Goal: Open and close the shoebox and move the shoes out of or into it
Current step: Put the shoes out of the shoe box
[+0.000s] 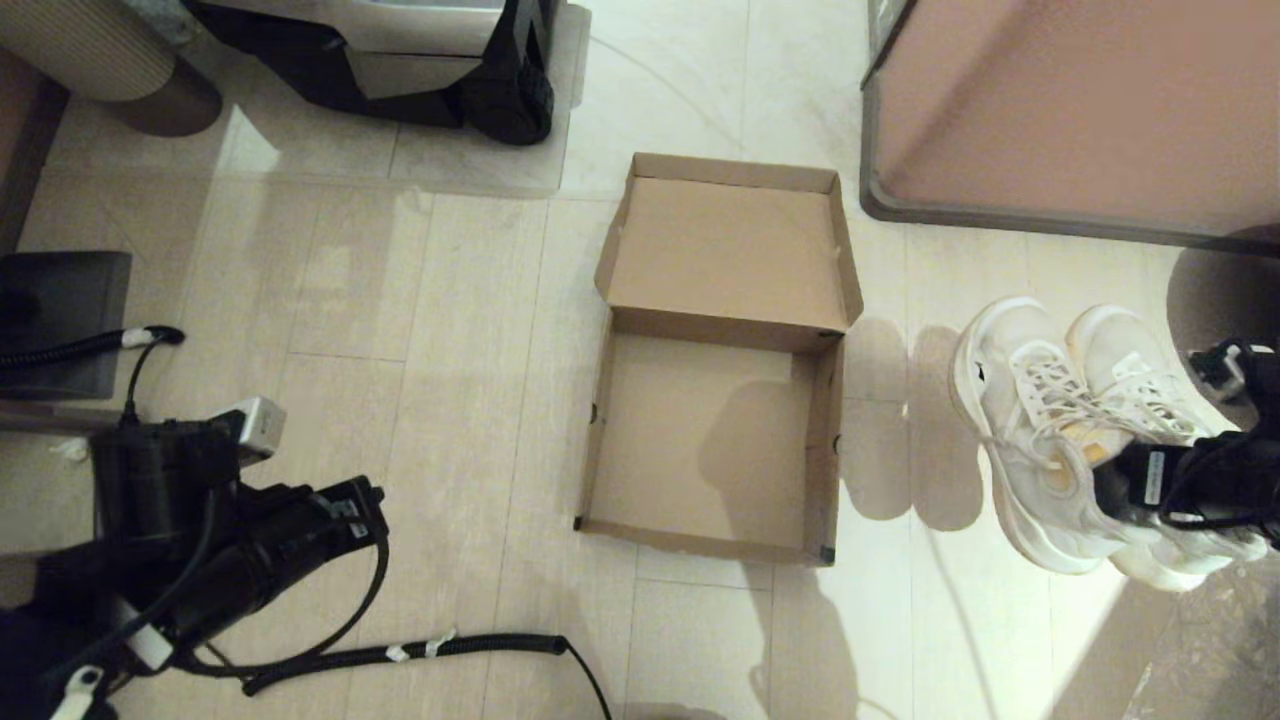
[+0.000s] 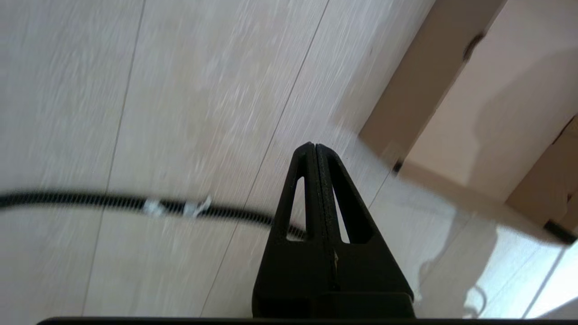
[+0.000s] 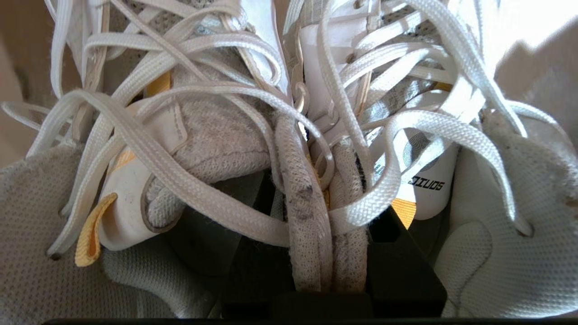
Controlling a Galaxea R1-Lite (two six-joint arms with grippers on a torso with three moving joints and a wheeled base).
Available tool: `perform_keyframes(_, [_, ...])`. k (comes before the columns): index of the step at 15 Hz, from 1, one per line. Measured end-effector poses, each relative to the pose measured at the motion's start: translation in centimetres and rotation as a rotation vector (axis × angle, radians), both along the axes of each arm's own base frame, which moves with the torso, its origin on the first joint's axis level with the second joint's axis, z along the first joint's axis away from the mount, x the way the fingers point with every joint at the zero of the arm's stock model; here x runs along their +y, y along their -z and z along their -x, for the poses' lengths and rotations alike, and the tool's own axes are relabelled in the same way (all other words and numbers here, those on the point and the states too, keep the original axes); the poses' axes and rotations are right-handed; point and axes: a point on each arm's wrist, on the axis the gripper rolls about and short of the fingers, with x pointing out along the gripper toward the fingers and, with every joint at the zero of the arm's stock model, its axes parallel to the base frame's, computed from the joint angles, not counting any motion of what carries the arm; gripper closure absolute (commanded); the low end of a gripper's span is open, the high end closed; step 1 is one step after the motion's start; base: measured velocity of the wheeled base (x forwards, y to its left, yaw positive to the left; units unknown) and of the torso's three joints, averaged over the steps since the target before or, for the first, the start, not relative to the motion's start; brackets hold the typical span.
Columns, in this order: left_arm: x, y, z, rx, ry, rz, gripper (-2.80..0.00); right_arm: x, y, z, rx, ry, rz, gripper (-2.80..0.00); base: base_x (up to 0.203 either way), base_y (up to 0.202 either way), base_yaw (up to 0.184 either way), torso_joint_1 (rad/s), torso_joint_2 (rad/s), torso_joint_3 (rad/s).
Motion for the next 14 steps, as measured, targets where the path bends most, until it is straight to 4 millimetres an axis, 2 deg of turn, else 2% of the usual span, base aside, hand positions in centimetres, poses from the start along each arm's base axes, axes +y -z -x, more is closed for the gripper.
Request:
perform_keyframes(3, [0.2,0.2,1.2,0.010,-0.001,0.001,0.00,0.5,0.4,2.6,0.011,0.054,0.019,0.00,0.000,0.000,0.000,0.000,0.00,0.000])
perform_keyframes(10, [0.5,0.1,2.6,0.002,-0.003,-0.006,0.00,1.1,0.4,4.1,-0.002,0.047,0.017,0.00,0.000,0.000,0.000,0.000,0.00,0.000])
perform_keyframes(14, [0.7,0.1,3.3,-0.002,-0.025,-0.017,0.00,1.6,1.2,6.0,0.013,0.038,0.015,0.00,0.000,0.000,0.000,0.000,0.00,0.000])
